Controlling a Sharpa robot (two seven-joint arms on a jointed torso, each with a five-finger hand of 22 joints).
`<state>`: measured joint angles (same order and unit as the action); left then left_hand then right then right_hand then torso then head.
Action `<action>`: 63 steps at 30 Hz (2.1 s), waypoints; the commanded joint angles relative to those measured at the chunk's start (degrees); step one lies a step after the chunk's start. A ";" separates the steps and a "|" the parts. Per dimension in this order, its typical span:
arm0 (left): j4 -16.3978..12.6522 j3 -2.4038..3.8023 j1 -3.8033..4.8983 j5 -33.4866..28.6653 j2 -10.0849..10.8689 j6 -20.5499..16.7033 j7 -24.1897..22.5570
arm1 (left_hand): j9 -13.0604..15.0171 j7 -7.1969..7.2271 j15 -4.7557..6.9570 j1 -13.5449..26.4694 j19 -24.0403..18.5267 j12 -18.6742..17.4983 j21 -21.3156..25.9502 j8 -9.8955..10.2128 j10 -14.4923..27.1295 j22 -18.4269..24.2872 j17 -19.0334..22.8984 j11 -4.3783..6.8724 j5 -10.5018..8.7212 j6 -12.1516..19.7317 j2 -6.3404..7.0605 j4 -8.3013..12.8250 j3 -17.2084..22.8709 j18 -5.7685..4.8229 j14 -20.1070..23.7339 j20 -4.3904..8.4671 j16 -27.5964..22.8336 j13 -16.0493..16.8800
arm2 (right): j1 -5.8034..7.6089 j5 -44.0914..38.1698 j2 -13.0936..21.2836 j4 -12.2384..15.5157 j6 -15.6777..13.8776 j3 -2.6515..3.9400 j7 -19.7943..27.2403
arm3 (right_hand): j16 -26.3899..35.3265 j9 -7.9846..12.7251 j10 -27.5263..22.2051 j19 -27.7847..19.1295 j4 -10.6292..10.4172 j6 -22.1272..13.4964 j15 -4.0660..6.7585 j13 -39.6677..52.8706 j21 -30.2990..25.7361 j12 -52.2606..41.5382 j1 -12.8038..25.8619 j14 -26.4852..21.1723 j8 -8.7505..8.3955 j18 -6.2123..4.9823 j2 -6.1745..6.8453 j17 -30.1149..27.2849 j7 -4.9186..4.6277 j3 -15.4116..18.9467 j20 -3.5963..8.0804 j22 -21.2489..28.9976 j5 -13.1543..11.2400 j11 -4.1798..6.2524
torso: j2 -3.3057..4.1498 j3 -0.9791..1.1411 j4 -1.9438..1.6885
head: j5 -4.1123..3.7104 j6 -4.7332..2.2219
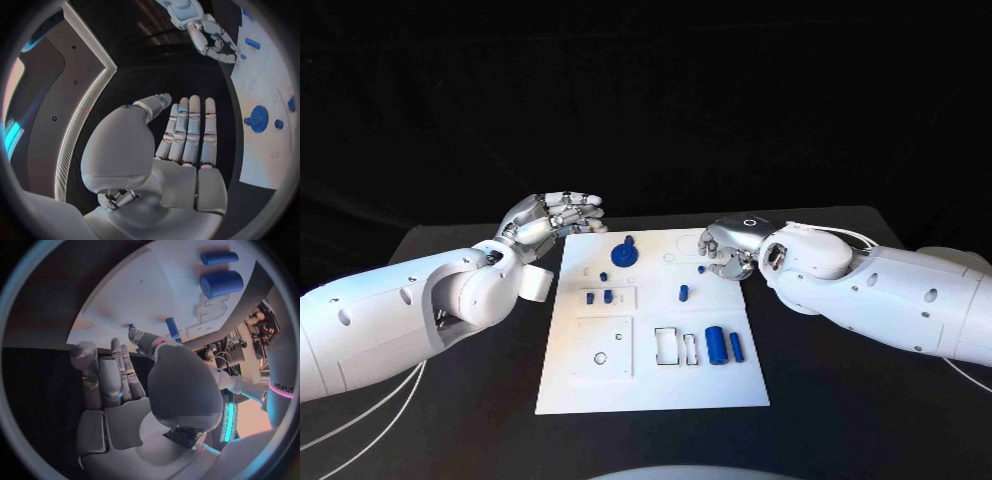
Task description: Assemble the parts on the task board
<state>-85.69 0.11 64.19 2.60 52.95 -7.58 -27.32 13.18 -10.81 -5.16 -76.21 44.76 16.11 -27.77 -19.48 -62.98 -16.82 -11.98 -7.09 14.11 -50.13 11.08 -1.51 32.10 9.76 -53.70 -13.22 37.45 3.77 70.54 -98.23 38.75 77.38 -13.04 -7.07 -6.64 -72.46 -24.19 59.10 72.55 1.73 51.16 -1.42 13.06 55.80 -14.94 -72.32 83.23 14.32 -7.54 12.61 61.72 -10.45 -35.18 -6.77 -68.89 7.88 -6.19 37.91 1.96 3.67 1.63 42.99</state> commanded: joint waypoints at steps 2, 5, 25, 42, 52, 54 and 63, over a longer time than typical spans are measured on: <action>-0.88 0.07 -0.03 -2.05 0.24 0.64 -2.45 | 0.01 -0.23 -0.12 0.14 0.73 -0.76 0.61 0.34 0.39 0.33 -0.14 -0.54 -0.20 -0.10 0.21 0.16 -0.03 0.67 -0.42 -0.07 -0.70 0.01 | -0.30 -2.98 -0.85 -0.34 1.19 -0.08 -0.81 | -0.29 0.08 0.19 0.29 -0.07 0.09 -0.16 -0.22 0.15 0.44 0.15 0.11 -0.23 0.48 -0.03 0.02 -0.02 0.15 -0.21 -0.15 0.29 -0.20 | 0.39 -0.47 -0.28 | 0.45 0.07; -1.25 0.08 -0.02 -2.16 0.34 0.45 -2.45 | 0.01 -0.33 -0.18 0.16 0.85 -1.09 0.82 0.38 0.57 0.47 -0.19 -0.66 -0.20 -0.11 0.21 0.16 -0.07 0.66 -0.44 -0.08 -0.91 0.02 | -0.52 -3.01 -1.39 -0.67 1.29 -0.12 -0.63 | -0.45 0.06 0.29 0.45 -0.05 0.36 -0.14 -0.34 0.44 0.47 0.09 0.18 -0.16 0.53 -0.16 0.26 0.03 0.08 -0.23 -0.36 0.32 -0.16 | 0.50 -0.61 -0.34 | 0.69 0.18; -2.15 0.09 0.05 -2.23 0.50 -0.15 -1.75 | 0.02 -0.57 -0.25 -0.06 1.16 -1.62 1.21 0.40 0.78 0.73 -0.39 -0.83 -0.16 -0.24 0.04 0.31 -0.05 0.66 -0.64 -0.07 -1.16 0.07 | -1.44 -4.74 -2.76 -2.22 1.99 -0.42 -1.29 | -1.51 -0.13 2.94 1.90 0.43 2.70 0.55 -1.10 2.86 -0.04 -0.75 0.77 0.31 0.92 -1.67 1.54 0.84 -0.80 0.13 -2.17 0.06 0.69 | 0.61 -0.80 -0.39 | 1.00 0.51; -1.69 0.09 0.06 -0.87 0.46 -0.32 -0.62 | -0.02 -0.76 -0.30 -0.58 1.39 -1.99 1.49 0.53 0.83 0.92 -0.56 -0.95 -0.14 -0.20 -0.05 0.73 0.06 0.65 -0.66 -0.03 -1.43 0.12 | -1.96 -7.57 -1.88 -1.06 0.55 -0.46 -1.88 | -3.42 -0.81 6.24 5.14 2.36 6.03 1.67 -1.33 9.23 -1.21 -2.35 1.75 1.22 2.13 -3.83 4.15 1.93 -2.68 1.04 -6.58 -0.28 1.92 | 0.61 -0.77 -0.43 | 0.75 0.63; -1.69 0.09 0.06 -0.14 0.35 -0.38 -0.05 | -0.11 -1.01 -0.45 -0.65 1.43 -2.33 1.77 0.77 1.03 1.07 -0.67 -1.16 -0.16 0.06 0.06 0.90 -0.01 0.59 -0.52 -0.05 -1.72 0.13 | -2.82 -7.29 -2.71 -1.61 1.46 -0.47 -1.89 | -3.67 -0.75 5.66 5.63 2.39 5.58 1.59 -1.71 10.23 -0.58 -1.48 1.88 0.68 2.35 -3.72 4.30 1.77 -2.46 1.09 -7.40 -1.06 1.73 | 0.67 -0.83 -0.39 | 0.67 0.69; -1.67 0.09 0.06 -0.10 0.35 -0.47 0.08 | -0.19 -1.18 -0.54 -0.63 1.44 -2.54 1.96 0.98 1.23 1.18 -0.74 -1.30 -0.16 0.31 0.13 0.96 -0.06 0.56 -0.46 -0.08 -1.87 0.13 | -3.04 -7.18 -2.98 -1.76 1.46 -0.50 -1.80 | -3.57 -0.55 5.00 5.46 2.34 4.77 1.34 -1.99 10.00 -0.07 -0.87 1.79 0.09 2.33 -3.19 4.09 1.46 -2.28 0.93 -7.38 -1.26 1.41 | 0.67 -0.84 -0.40 | 0.64 0.69; -1.63 0.09 0.07 -0.06 0.39 -0.44 0.42 | -0.26 -1.31 -0.63 -0.66 1.46 -2.72 2.15 1.15 1.43 1.28 -0.83 -1.42 -0.15 0.53 0.15 1.04 -0.09 0.55 -0.41 -0.11 -2.02 0.13 | -3.34 -6.94 -3.15 -1.82 0.79 -0.57 -1.81 | -3.46 -0.17 3.55 5.04 2.18 3.22 0.73 -2.60 9.32 0.90 0.27 1.59 -1.03 2.23 -2.03 3.88 0.77 -2.05 0.42 -7.23 -1.76 0.68 | 0.64 -0.86 -0.44 | 0.69 0.95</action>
<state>-87.26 0.14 64.21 2.12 53.41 -8.13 -27.00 13.01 -11.76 -5.43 -76.44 45.78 13.75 -25.96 -18.72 -61.85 -15.59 -12.72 -8.21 14.11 -49.57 11.31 -0.93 32.02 9.75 -53.96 -13.42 35.82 3.83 68.05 -105.04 35.89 75.62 -14.28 -7.08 -8.63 -75.99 -24.42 63.36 77.65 3.77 54.76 -0.18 11.69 65.44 -15.21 -72.06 84.03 13.50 -6.14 10.09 65.64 -9.66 -37.56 -5.97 -74.94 6.44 -5.95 38.56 1.09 3.23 2.20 43.84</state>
